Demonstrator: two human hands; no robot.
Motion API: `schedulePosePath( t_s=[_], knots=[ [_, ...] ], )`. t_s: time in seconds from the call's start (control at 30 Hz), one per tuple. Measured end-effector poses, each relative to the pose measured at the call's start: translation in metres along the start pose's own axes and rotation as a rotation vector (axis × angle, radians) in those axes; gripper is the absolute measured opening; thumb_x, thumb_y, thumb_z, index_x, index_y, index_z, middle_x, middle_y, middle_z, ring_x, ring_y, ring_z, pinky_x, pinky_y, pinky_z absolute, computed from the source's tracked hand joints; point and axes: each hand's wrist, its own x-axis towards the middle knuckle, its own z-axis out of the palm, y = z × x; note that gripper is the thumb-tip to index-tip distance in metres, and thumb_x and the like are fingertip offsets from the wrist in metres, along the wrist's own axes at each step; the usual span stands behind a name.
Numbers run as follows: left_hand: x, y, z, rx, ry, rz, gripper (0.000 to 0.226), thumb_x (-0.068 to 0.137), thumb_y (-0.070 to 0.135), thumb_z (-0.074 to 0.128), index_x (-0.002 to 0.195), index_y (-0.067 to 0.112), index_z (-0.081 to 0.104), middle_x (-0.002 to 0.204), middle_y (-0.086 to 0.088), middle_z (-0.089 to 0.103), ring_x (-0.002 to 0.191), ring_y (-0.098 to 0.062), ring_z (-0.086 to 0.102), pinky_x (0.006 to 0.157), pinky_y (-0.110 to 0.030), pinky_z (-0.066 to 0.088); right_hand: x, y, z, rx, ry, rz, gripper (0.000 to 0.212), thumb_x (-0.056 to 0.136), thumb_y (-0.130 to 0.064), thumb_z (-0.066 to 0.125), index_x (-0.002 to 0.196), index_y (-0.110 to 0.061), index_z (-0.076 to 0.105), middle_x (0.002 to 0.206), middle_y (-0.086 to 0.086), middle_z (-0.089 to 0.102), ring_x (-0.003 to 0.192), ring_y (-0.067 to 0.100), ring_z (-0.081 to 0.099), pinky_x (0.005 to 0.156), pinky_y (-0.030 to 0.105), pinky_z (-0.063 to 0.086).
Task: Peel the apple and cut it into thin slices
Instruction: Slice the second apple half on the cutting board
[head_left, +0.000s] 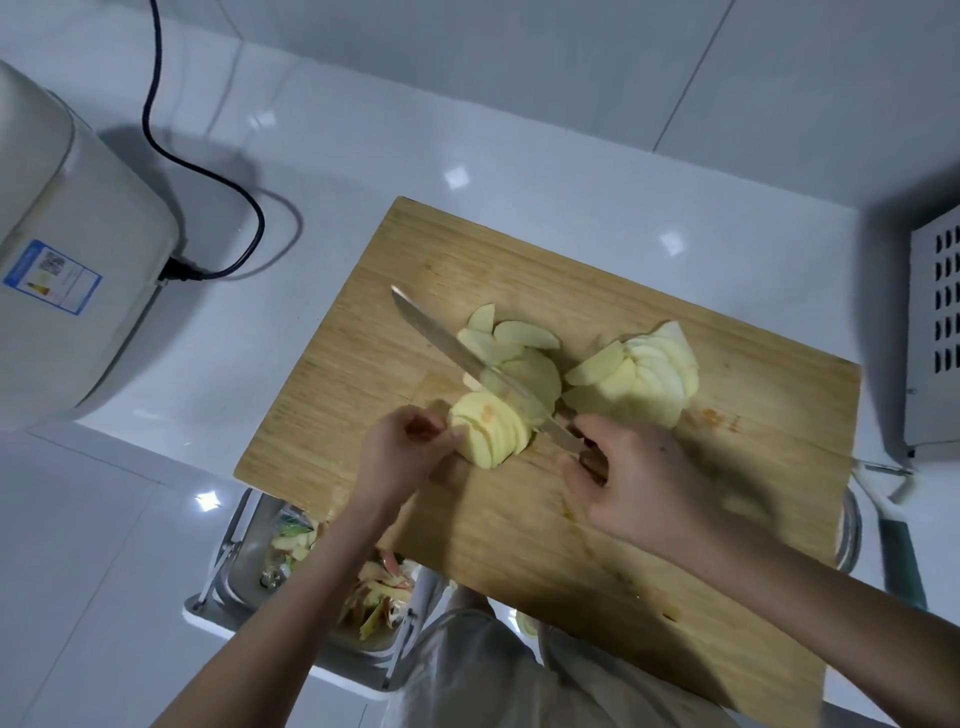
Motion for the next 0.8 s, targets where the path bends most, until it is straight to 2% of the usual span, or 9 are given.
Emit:
schedulePosePath(
  t_s=[0.07,0.13,0.23,0.33,0.4,0.47,0.53,0.67,0.8],
  knots=[
    [0.003,0.009,-0.018,-0.038,0.129,-0.017,0.017,0.083,0.024,0.070,0.082,0.009,0.065,0.077,-0.005,0.065,0.069,-0.019,0.058,0.057,-0.029,0.046,-0.005,0.007,-0.009,-0.018,0.020,-0.019,0.016,0.075,-0.016,0.070,0.089,-0.012,0.063,0.061,-0.009,0.055,0.047,0.006,0.050,0.041,0.016,0.036],
    [0.006,0.023,-0.038,-0.095,0.410,0.002,0.012,0.085,0.019,0.065,0.082,0.008,0.062,0.072,0.002,0.059,0.065,-0.013,0.053,0.056,-0.024,0.039,-0.008,0.015,-0.014,-0.073,0.007,-0.006,0.023,0.070,-0.017,0.071,0.090,-0.016,0.061,0.070,-0.006,0.063,0.056,0.014,0.059,0.046,0.025,0.047],
    [-0.003,0.050,-0.052,-0.119,0.731,0.161,0.004,0.084,0.016,0.057,0.085,0.012,0.057,0.072,0.010,0.053,0.065,-0.004,0.050,0.063,-0.022,0.038,-0.010,0.022,-0.016,-0.216,0.005,-0.060,0.030,0.062,-0.016,0.077,0.082,-0.016,0.055,0.064,-0.003,0.062,0.053,0.017,0.058,0.038,0.021,0.036],
    [-0.020,0.073,-0.029,0.170,0.430,0.590,0.007,0.087,0.025,0.059,0.088,0.019,0.062,0.083,0.007,0.057,0.076,-0.004,0.052,0.067,-0.019,0.041,-0.012,0.022,-0.014,-0.313,0.054,-0.104,0.044,0.043,-0.014,0.088,0.075,-0.014,0.057,0.057,-0.005,0.057,0.043,0.013,0.052,0.045,0.004,0.008],
    [-0.022,0.072,0.000,0.430,0.077,0.841,0.027,0.085,0.040,0.057,0.098,0.020,0.069,0.094,0.003,0.061,0.086,-0.013,0.054,0.074,-0.026,0.045,-0.012,0.022,-0.013,-0.342,0.081,-0.142,0.048,0.040,-0.017,0.091,0.075,-0.014,0.058,0.058,-0.004,0.059,0.044,0.013,0.054,0.050,0.003,0.003],
    [-0.017,0.065,0.023,0.567,-0.125,0.932,0.042,0.079,0.050,0.055,0.108,0.022,0.069,0.100,0.001,0.061,0.092,-0.020,0.053,0.080,-0.035,0.048,-0.014,0.022,-0.014,-0.373,0.083,-0.163,0.048,0.039,-0.019,0.091,0.073,-0.013,0.058,0.057,-0.004,0.058,0.042,0.014,0.053,0.045,0.007,0.002],
    [-0.012,0.061,0.033,0.563,-0.190,0.896,0.049,0.078,0.056,0.054,0.114,0.026,0.067,0.102,0.000,0.057,0.094,-0.021,0.051,0.083,-0.038,0.046,-0.015,0.024,-0.014,-0.416,0.095,-0.188,0.045,0.040,-0.019,0.090,0.070,-0.015,0.057,0.056,-0.003,0.057,0.040,0.014,0.052,0.038,0.017,0.010],
    [-0.012,0.059,0.047,0.513,-0.161,0.948,0.044,0.086,0.054,0.049,0.119,0.029,0.065,0.101,-0.002,0.054,0.095,-0.020,0.049,0.082,-0.038,0.043,-0.018,0.029,-0.010,-0.400,0.125,-0.224,0.041,0.046,-0.018,0.088,0.074,-0.014,0.058,0.062,-0.002,0.061,0.045,0.015,0.056,0.040,0.017,0.026],
    [-0.010,0.056,0.057,0.556,-0.114,0.970,0.043,0.088,0.050,0.046,0.120,0.029,0.065,0.101,-0.004,0.051,0.097,-0.022,0.046,0.079,-0.038,0.037,-0.019,0.032,-0.009,-0.393,0.159,-0.247,0.042,0.044,-0.019,0.089,0.071,-0.014,0.058,0.061,-0.002,0.061,0.045,0.015,0.056,0.044,0.015,0.025]
  ],
)
